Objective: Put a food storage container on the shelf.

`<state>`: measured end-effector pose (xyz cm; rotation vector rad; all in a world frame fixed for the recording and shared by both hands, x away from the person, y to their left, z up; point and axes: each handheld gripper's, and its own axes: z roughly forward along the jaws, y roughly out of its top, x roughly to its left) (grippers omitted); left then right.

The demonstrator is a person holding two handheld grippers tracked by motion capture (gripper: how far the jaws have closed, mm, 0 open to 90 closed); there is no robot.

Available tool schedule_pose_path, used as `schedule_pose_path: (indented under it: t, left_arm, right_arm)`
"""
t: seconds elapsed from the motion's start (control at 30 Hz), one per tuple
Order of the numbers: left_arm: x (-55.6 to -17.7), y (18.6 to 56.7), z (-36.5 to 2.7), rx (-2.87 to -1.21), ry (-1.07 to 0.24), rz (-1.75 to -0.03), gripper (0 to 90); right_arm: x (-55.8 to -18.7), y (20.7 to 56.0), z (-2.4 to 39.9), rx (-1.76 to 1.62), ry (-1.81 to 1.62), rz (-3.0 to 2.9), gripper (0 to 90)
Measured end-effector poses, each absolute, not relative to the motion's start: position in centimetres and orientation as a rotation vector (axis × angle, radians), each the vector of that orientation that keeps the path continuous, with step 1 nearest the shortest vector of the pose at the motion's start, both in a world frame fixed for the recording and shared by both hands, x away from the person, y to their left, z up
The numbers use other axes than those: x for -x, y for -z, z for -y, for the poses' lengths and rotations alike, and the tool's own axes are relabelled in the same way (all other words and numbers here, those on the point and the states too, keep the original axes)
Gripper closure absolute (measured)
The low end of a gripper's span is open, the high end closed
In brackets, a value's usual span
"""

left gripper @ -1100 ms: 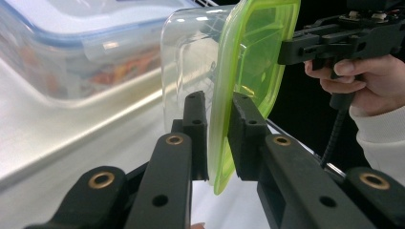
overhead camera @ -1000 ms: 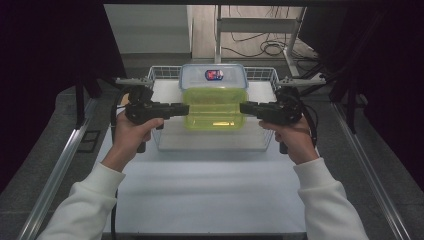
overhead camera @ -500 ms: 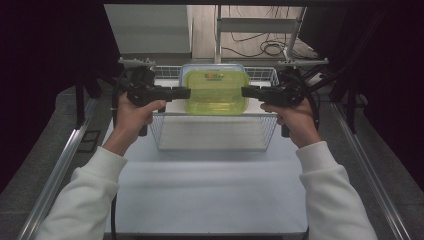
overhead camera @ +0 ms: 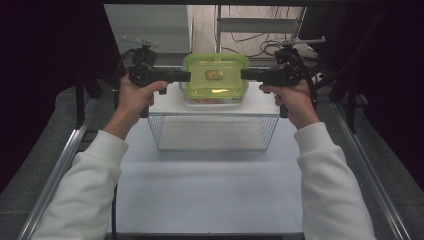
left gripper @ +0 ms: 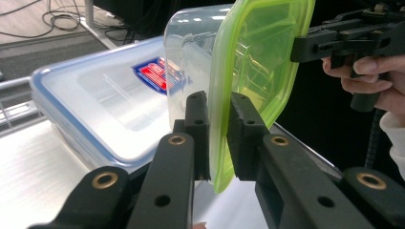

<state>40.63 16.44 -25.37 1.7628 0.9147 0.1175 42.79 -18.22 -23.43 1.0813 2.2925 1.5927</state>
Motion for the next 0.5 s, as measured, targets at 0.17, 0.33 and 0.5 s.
schedule_pose_path:
  t: [0.17, 0.33, 0.5]
  left_arm:
    - [-41.9, 25.1, -16.7, -1.765, -0.1, -0.927, 79.8]
    - [-43.0, 25.3, -16.7, -1.772, -0.098, -0.957, 79.8]
    - [-43.9, 25.9, -16.9, -1.751, -0.071, -0.977, 79.7]
  right_arm:
    - [-44.0, 23.3, 18.0, -1.107, -1.591, -2.295, 79.1]
    - [-45.4, 23.7, 17.8, -1.16, -1.595, -2.301, 79.0]
    - [-46.6, 24.1, 17.5, -1.201, -1.596, -2.312, 78.9]
